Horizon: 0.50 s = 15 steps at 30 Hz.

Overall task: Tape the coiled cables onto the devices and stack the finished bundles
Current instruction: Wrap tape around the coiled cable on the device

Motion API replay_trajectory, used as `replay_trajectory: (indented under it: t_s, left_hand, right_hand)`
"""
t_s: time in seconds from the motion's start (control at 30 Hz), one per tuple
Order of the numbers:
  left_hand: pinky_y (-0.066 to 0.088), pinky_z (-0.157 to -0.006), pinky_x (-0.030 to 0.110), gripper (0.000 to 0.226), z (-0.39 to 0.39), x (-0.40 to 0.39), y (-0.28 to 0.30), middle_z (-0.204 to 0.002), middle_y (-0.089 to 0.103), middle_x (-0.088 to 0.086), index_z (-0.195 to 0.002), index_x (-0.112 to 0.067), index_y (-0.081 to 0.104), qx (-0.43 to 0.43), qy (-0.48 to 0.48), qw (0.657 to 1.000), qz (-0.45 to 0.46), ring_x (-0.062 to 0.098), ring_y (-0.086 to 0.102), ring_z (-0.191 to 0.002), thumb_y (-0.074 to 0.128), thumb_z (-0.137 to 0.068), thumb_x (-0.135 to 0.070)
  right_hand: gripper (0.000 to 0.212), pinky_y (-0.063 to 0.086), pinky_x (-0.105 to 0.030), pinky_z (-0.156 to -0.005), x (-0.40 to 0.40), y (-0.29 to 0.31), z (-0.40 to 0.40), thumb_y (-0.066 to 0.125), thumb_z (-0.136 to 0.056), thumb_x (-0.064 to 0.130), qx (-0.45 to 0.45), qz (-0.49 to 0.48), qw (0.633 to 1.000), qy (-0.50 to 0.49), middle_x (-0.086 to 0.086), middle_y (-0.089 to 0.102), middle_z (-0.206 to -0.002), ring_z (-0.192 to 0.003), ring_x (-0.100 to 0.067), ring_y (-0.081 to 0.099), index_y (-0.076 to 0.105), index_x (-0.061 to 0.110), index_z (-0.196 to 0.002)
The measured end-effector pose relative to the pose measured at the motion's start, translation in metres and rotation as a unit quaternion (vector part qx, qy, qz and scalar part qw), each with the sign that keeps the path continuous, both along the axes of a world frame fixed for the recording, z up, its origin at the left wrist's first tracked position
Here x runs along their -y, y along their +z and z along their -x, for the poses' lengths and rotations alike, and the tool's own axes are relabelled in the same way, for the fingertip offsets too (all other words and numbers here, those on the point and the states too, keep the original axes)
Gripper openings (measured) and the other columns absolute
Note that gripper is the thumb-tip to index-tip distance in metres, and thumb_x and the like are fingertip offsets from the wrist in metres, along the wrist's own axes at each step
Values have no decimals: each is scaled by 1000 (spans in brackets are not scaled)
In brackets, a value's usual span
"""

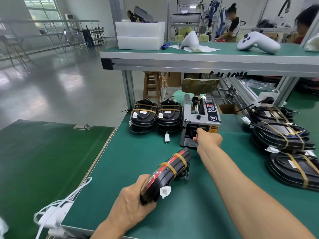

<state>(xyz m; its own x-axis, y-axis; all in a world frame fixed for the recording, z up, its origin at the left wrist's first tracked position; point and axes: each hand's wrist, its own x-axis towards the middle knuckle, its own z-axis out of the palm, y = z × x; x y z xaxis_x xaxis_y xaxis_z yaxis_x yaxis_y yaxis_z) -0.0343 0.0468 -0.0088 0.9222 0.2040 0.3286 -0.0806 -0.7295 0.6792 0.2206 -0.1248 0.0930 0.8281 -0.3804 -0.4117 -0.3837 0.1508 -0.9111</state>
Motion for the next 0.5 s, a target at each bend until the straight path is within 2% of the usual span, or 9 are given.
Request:
replay_trajectory:
  t_s: [0.1, 0.17, 0.23, 0.33, 0.43, 0.5]
  left_hand:
    - [55, -63, 30, 46, -1, -1, -3, -77, 60, -15, -121, -44, 54, 0, 0, 1000, -1, 11, 44, -64, 78, -82, -45]
    - [54, -62, 29, 46, -1, -2, -2, -78, 59, -14, -121, -42, 53, 3, -8, 1000, -2, 11, 43, -63, 79, -83, -43]
    - [54, -62, 27, 48, -1, -1, -1, -79, 59, -14, -122, -42, 52, 8, -10, 1000, -8, 10, 44, -63, 79, -83, -41]
    - [55, -65, 28, 49, -1, -2, 0, -81, 61, -13, -123, -42, 51, 2, -10, 1000, -4, 10, 45, -65, 77, -82, -41]
    - [55, -65, 29, 50, -1, -2, 0, -81, 61, -12, -124, -43, 50, -2, -10, 1000, -6, 11, 46, -65, 76, -81, -41]
    - [55, -65, 27, 52, -1, -2, 0, -82, 61, -16, -125, -45, 49, -4, -12, 1000, -8, 7, 47, -64, 77, -81, -41]
  right_hand:
    - [13, 49, -25, -50, 4, -2, 25, 77, -83, 8, -27, 42, 991, 126, -3, 63, -50, -42, -13, 56, 66, 2, -83]
    - [13, 44, -22, -47, 14, -8, 52, 76, -83, 6, -10, 32, 971, 236, 1, 61, -48, -44, -11, 53, 69, 5, -72]
    - [15, 49, -22, -56, 30, -11, 75, 74, -88, 12, 52, 30, 959, 278, 7, 68, -58, -54, -6, 62, 77, 13, -74]
    - [25, 51, -29, -81, 47, -1, 100, 75, -91, 18, 150, 26, 957, 245, 13, 75, -78, -79, -2, 66, 79, 29, -70]
    - [30, 47, -23, -84, 47, 15, 121, 74, -93, 13, 225, -2, 944, 243, 16, 78, -92, -81, 7, 67, 77, 31, -69]
    - [25, 46, -23, -89, 45, 22, 136, 76, -90, 13, 246, -22, 931, 269, 14, 78, -107, -96, 3, 70, 75, 26, -69]
